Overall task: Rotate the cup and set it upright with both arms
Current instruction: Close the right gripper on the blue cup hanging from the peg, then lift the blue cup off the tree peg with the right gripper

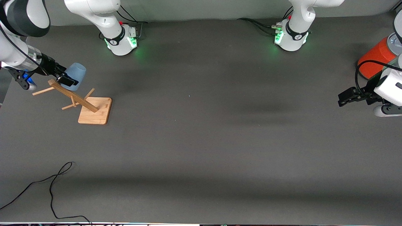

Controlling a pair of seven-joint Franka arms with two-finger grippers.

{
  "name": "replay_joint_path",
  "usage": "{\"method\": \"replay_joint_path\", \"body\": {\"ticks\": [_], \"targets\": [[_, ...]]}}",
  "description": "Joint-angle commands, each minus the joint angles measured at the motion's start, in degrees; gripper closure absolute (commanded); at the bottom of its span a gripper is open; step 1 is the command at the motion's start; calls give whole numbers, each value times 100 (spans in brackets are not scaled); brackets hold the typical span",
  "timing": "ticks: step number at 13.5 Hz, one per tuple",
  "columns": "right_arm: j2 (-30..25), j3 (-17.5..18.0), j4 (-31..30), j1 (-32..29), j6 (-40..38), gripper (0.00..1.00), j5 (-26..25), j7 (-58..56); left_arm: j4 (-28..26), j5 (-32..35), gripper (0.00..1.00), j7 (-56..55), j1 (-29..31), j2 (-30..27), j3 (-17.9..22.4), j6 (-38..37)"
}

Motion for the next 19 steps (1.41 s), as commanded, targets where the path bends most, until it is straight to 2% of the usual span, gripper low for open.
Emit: {"method": "replay_joint_path", "body": {"ticks": [1, 3, 5, 6, 8, 10, 14, 19], "targets": [[-8, -24, -174, 41, 258, 0, -25, 160, 132, -61, 0, 142, 17, 0, 20, -127], [18, -24, -165, 41, 249, 3, -25, 169, 185, -61, 0, 142, 87, 0, 11, -144], [18, -24, -165, 41, 249, 42, -25, 160, 185, -61, 0, 142, 87, -9, 11, -153], [18, -24, -165, 41, 249, 52, -25, 160, 185, -61, 0, 142, 87, -9, 11, -153], [18, -24, -165, 41, 241, 58, -25, 160, 185, -69, 0, 142, 87, -9, 11, -153], [-60, -24, -139, 59, 144, 58, -25, 169, 229, -69, 0, 133, 79, -35, 3, -206], [-482, 116, 63, 137, -557, 58, -16, 800, 194, -34, 0, 177, 61, -35, -15, -75], [-659, 187, 713, 1208, -1446, 58, 124, 2284, 150, -8, 0, 177, 0, 0, -33, -92]]}}
